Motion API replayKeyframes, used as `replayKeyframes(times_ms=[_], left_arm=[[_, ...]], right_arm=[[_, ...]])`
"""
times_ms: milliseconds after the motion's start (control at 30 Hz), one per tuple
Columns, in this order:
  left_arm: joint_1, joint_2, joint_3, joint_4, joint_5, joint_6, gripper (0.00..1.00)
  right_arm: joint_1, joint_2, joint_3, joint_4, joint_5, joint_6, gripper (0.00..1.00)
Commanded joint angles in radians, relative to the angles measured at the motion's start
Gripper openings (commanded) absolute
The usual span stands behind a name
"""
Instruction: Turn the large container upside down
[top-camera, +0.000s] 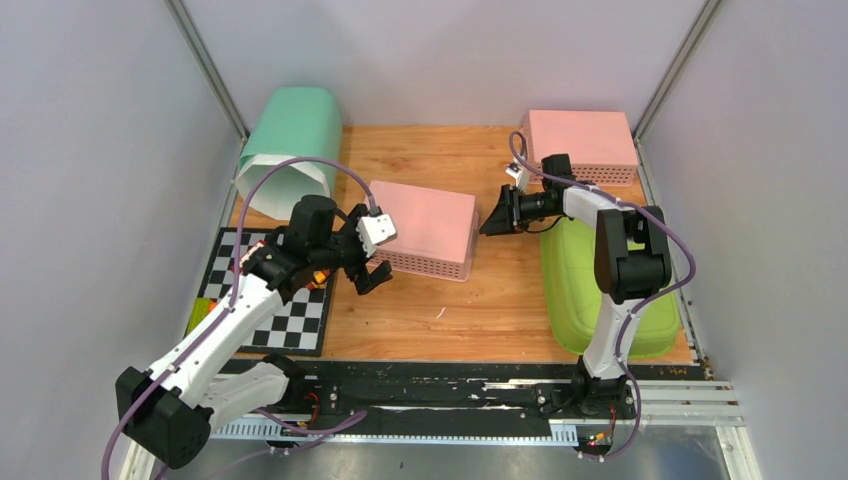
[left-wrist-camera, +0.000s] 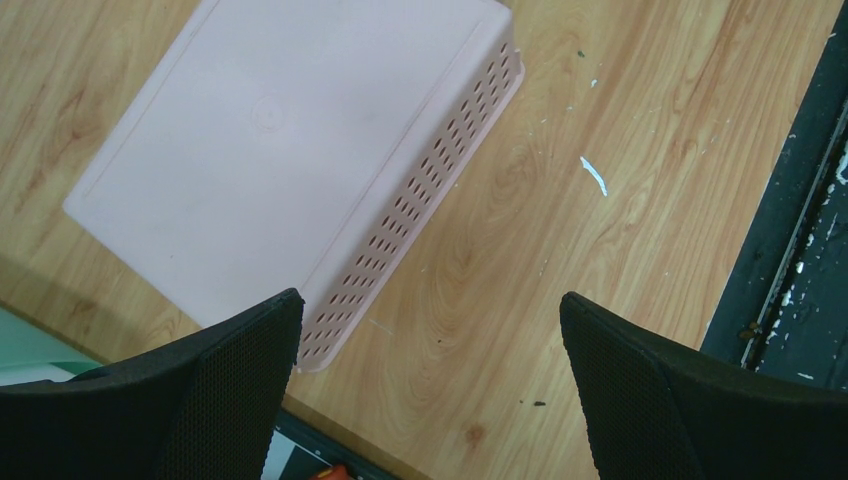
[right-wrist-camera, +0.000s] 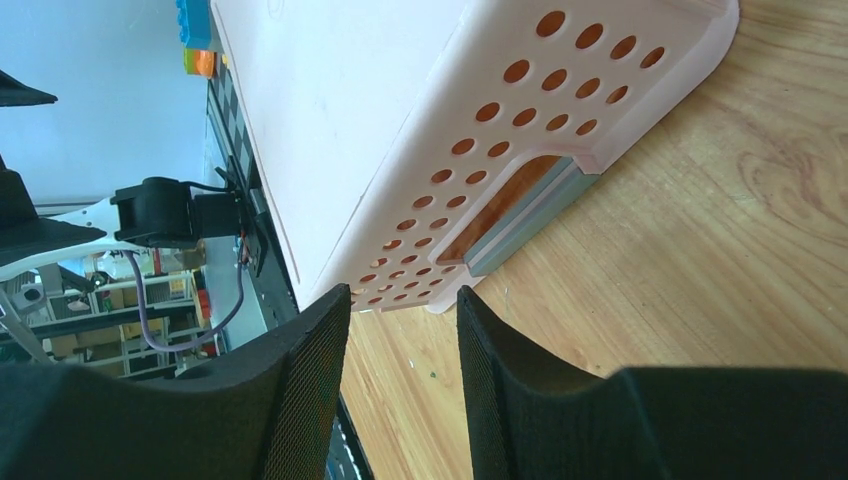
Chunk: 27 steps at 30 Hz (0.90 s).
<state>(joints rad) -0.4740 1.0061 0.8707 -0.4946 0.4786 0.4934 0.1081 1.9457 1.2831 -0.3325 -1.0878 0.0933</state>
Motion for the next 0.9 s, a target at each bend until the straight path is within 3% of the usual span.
replayKeyframes(times_ms=[0, 367, 600, 867], left_arm=[[0.006, 0.015, -0.009, 0.024, 0.012, -0.012, 1.0], [0.006, 0.053, -0.008, 0.055, -0.061, -0.043, 1.0], [0.006, 0.032, -0.016, 0.064, -0.068, -0.046, 1.0], [0.006, 0.003, -0.018, 0.063, -0.089, -0.036, 1.0]], right_arm=[[-0.012, 0.018, -0.012, 0.003, 0.018, 0.009, 0.46], [-0.003, -0.105, -0.026, 0.004, 0.083, -0.049, 0.5], [0.057, -0.234, -0.051, 0.01, 0.14, -0.167, 0.68], [0.217, -0.408, -0.092, 0.011, 0.278, -0.379, 0.85]])
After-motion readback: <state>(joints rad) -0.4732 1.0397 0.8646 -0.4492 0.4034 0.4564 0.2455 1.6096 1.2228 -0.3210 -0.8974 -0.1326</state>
